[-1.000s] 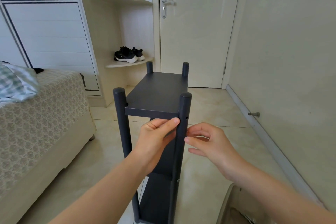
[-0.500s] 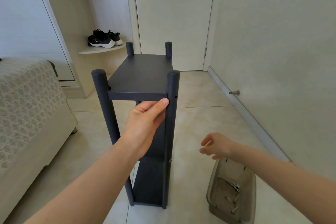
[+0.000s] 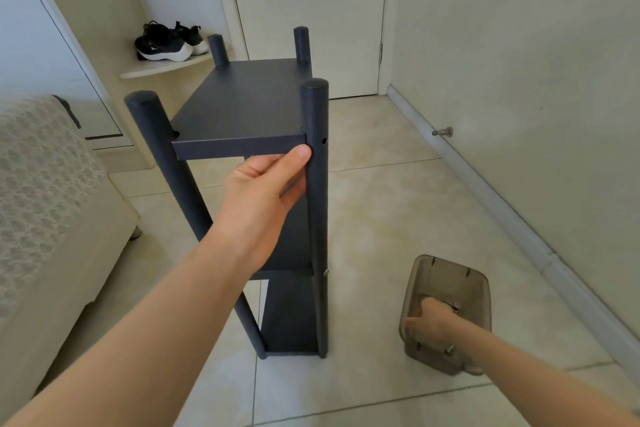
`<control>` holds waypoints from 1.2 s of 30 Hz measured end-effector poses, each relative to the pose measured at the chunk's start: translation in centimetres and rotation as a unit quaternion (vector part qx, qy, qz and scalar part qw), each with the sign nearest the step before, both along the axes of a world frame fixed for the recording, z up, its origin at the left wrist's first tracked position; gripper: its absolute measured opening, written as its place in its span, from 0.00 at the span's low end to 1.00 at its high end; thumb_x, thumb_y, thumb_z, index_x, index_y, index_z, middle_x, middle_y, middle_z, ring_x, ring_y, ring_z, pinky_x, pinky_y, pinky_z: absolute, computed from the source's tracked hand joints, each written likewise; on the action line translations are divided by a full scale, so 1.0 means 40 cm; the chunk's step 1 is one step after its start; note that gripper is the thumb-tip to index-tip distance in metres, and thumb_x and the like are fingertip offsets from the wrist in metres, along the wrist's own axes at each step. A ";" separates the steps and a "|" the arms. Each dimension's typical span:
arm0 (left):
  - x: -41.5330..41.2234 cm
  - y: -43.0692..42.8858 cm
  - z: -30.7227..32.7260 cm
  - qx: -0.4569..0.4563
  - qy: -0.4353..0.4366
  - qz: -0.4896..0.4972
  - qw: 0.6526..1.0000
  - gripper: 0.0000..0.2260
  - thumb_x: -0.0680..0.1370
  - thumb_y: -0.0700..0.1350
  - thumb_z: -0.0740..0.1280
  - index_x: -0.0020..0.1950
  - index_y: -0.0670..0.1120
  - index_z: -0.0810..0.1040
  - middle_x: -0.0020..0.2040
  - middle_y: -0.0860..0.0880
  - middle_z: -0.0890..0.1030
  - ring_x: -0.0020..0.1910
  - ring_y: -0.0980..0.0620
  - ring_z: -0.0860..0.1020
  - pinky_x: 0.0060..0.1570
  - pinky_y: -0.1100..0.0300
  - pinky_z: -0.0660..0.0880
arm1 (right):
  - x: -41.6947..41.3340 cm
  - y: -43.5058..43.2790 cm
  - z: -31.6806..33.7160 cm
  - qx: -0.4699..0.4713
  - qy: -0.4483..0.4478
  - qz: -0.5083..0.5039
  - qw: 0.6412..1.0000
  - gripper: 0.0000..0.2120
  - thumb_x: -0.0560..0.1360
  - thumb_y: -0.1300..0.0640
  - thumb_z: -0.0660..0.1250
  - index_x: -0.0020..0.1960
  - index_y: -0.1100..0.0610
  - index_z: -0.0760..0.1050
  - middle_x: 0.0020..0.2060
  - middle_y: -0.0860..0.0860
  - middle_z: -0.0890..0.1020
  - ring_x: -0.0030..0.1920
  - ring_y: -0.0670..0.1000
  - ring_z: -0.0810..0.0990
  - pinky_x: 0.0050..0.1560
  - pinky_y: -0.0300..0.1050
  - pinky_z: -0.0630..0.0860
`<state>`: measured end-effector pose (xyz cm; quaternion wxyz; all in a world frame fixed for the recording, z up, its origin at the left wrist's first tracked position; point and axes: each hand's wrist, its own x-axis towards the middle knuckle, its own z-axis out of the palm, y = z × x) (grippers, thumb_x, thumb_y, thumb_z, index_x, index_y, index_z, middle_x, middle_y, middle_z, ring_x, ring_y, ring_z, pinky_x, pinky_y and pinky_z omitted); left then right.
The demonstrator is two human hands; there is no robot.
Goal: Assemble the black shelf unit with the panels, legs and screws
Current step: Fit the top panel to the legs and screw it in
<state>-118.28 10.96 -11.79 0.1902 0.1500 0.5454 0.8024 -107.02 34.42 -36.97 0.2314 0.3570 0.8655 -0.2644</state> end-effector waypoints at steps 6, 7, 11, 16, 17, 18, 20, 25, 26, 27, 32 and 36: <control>0.001 0.005 -0.004 0.002 0.011 -0.006 1.000 0.05 0.78 0.42 0.69 0.49 0.42 0.82 0.56 0.41 0.84 0.56 0.46 0.82 0.58 0.57 0.79 | 0.005 -0.010 -0.040 -0.008 -0.025 0.062 0.998 0.13 0.78 0.50 0.66 0.40 0.57 0.71 0.38 0.53 0.77 0.38 0.51 0.76 0.29 0.40 0.63; 0.001 0.005 -0.004 0.002 0.013 -0.007 1.000 0.04 0.77 0.42 0.69 0.48 0.42 0.83 0.54 0.42 0.84 0.56 0.47 0.82 0.58 0.57 0.79 | 0.002 -0.014 -0.046 -0.009 -0.026 0.074 0.997 0.11 0.77 0.52 0.67 0.42 0.59 0.75 0.41 0.56 0.79 0.42 0.52 0.78 0.31 0.41 0.65; 0.001 0.003 -0.004 0.002 0.018 -0.006 1.000 0.05 0.73 0.44 0.71 0.45 0.44 0.83 0.50 0.45 0.85 0.54 0.48 0.83 0.57 0.58 0.79 | 0.011 -0.038 -0.060 0.004 -0.011 0.103 0.995 0.07 0.75 0.58 0.69 0.43 0.56 0.72 0.46 0.54 0.78 0.50 0.54 0.79 0.42 0.40 0.69; 0.003 0.005 -0.004 0.001 0.021 -0.006 1.000 0.06 0.72 0.45 0.71 0.46 0.44 0.82 0.48 0.47 0.85 0.52 0.50 0.83 0.57 0.58 0.79 | 0.034 -0.067 -0.093 -0.010 0.032 0.125 0.992 0.09 0.72 0.63 0.66 0.44 0.52 0.68 0.48 0.51 0.78 0.51 0.54 0.78 0.43 0.40 0.70; 0.003 0.004 -0.003 0.001 0.021 -0.005 1.000 0.06 0.72 0.45 0.71 0.45 0.44 0.82 0.48 0.47 0.85 0.52 0.50 0.83 0.58 0.57 0.79 | 0.037 -0.075 -0.095 -0.015 0.040 0.136 0.990 0.08 0.72 0.62 0.66 0.45 0.52 0.69 0.48 0.51 0.78 0.50 0.53 0.78 0.43 0.40 0.70; 0.004 0.004 -0.003 0.001 0.022 -0.004 1.000 0.06 0.72 0.45 0.71 0.45 0.44 0.82 0.48 0.47 0.85 0.53 0.50 0.83 0.58 0.57 0.79 | 0.039 -0.085 -0.095 -0.023 0.045 0.147 0.988 0.08 0.72 0.62 0.66 0.47 0.52 0.70 0.48 0.50 0.78 0.49 0.52 0.77 0.44 0.40 0.71; 0.004 0.003 -0.002 -0.001 0.024 -0.003 1.000 0.05 0.73 0.45 0.71 0.45 0.44 0.82 0.48 0.47 0.85 0.53 0.50 0.83 0.59 0.56 0.78 | 0.038 -0.105 -0.094 -0.037 0.047 0.172 0.983 0.08 0.73 0.62 0.66 0.48 0.52 0.70 0.47 0.49 0.77 0.48 0.51 0.76 0.45 0.40 0.72; 0.007 0.004 0.000 -0.005 0.028 -0.005 1.000 0.04 0.77 0.43 0.69 0.46 0.43 0.82 0.48 0.48 0.85 0.53 0.49 0.83 0.61 0.55 0.78 | 0.033 -0.148 -0.109 -0.084 0.013 0.223 0.971 0.14 0.72 0.60 0.72 0.57 0.53 0.75 0.56 0.53 0.80 0.57 0.54 0.78 0.54 0.44 0.76; 0.008 0.003 0.001 -0.006 0.030 -0.006 1.000 0.05 0.75 0.44 0.70 0.47 0.43 0.82 0.48 0.48 0.85 0.53 0.49 0.83 0.61 0.54 0.78 | 0.031 -0.155 -0.110 -0.092 0.009 0.233 0.968 0.15 0.72 0.60 0.72 0.58 0.55 0.75 0.58 0.53 0.80 0.58 0.55 0.78 0.57 0.45 0.77; 0.008 0.002 0.001 -0.007 0.032 -0.007 0.999 0.06 0.74 0.45 0.70 0.47 0.44 0.82 0.48 0.48 0.85 0.53 0.49 0.83 0.61 0.54 0.78 | 0.029 -0.160 -0.109 -0.100 0.007 0.239 0.966 0.15 0.73 0.59 0.72 0.59 0.56 0.76 0.58 0.54 0.80 0.58 0.54 0.78 0.58 0.46 0.77; 0.008 0.001 -0.001 -0.007 0.037 -0.011 0.999 0.05 0.75 0.44 0.69 0.46 0.44 0.83 0.48 0.48 0.85 0.54 0.49 0.83 0.61 0.54 0.78 | 0.015 -0.153 -0.110 -0.110 0.026 0.218 0.969 0.10 0.76 0.57 0.69 0.57 0.56 0.81 0.55 0.52 0.82 0.55 0.51 0.80 0.56 0.41 0.77; 0.009 0.000 0.000 -0.012 0.039 -0.012 0.999 0.07 0.73 0.46 0.70 0.47 0.45 0.83 0.49 0.48 0.85 0.54 0.49 0.83 0.61 0.55 0.78 | -0.006 -0.097 -0.129 -0.056 0.025 0.163 0.985 0.09 0.78 0.61 0.65 0.56 0.59 0.81 0.54 0.54 0.83 0.56 0.52 0.80 0.56 0.42 0.77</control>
